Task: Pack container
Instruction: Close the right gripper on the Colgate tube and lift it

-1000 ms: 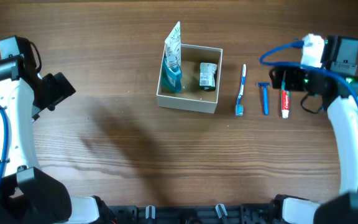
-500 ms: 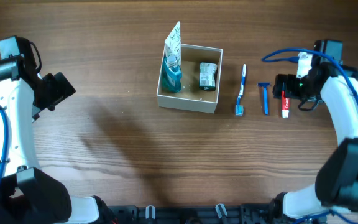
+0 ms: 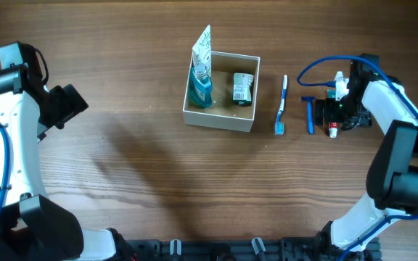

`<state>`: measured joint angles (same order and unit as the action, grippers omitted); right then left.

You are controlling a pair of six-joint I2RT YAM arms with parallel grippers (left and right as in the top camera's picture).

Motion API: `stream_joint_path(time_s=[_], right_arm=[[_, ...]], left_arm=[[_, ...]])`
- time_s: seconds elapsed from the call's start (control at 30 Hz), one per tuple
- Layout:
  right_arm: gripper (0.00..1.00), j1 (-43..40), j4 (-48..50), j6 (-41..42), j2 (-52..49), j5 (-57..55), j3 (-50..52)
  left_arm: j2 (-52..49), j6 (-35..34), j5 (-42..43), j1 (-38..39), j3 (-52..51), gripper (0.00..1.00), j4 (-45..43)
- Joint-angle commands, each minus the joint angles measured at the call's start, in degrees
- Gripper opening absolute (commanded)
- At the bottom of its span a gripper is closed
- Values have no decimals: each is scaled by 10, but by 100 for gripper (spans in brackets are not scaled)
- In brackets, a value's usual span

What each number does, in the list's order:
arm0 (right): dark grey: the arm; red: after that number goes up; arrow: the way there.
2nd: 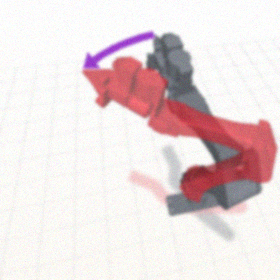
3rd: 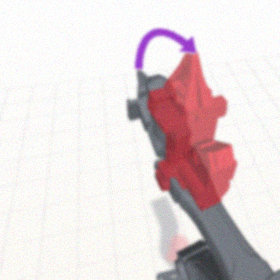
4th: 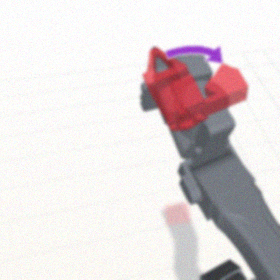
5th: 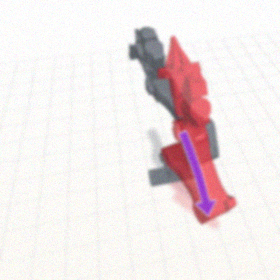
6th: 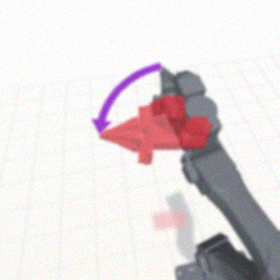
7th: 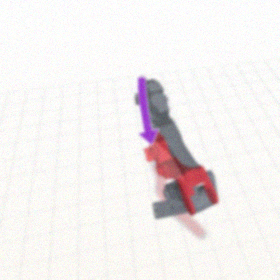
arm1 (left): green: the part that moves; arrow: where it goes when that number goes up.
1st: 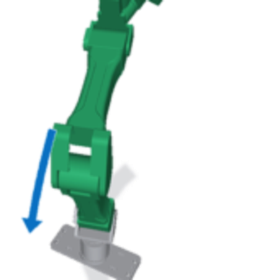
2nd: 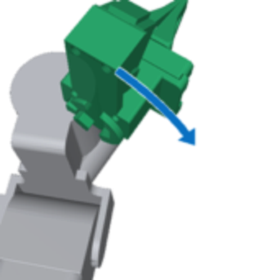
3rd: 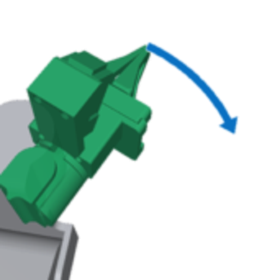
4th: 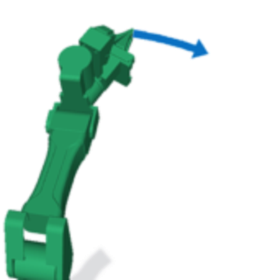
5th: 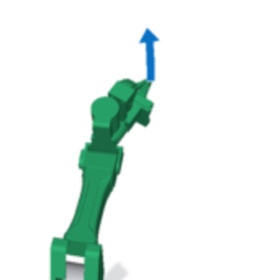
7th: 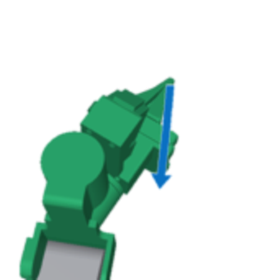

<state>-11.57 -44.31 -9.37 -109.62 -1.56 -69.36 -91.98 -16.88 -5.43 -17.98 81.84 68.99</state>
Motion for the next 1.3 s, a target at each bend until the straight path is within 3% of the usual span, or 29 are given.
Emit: stream_joint_path(time_s=[0.0, 0.6, 0.7, 0.77, 0.87, 0.9, 1.07, 1.2, 1.27], right_arm=[[100, -1, 13, -12, -20, -10, -7], [99, -22, 44, -12, -53, 1, -7], [94, -22, 47, -19, -57, 35, -7], [84, -22, 47, -26, -57, 46, -7], [47, -22, 48, -24, -57, 46, -7], [42, -22, 48, -25, -57, 46, -7], [27, -22, 48, 5, -57, 27, -9], [7, -22, 36, 12, -57, 24, -26], [4, -22, 20, 21, -57, 25, -48]], left_arm=[[-1, -5, 5, -3, -2, 100, 0], [-1, -5, 5, -3, -2, 100, 0], [-1, -5, 5, -3, -2, 100, -1], [-1, -5, 5, -3, -2, 100, 0], [-1, -5, 5, -3, -2, 100, 0], [-1, -5, 5, -3, -2, 100, 0], [-1, -5, 5, -3, -2, 100, 0], [-1, -5, 5, -3, -2, 100, 0], [-1, -5, 5, -3, -2, 100, 0]])
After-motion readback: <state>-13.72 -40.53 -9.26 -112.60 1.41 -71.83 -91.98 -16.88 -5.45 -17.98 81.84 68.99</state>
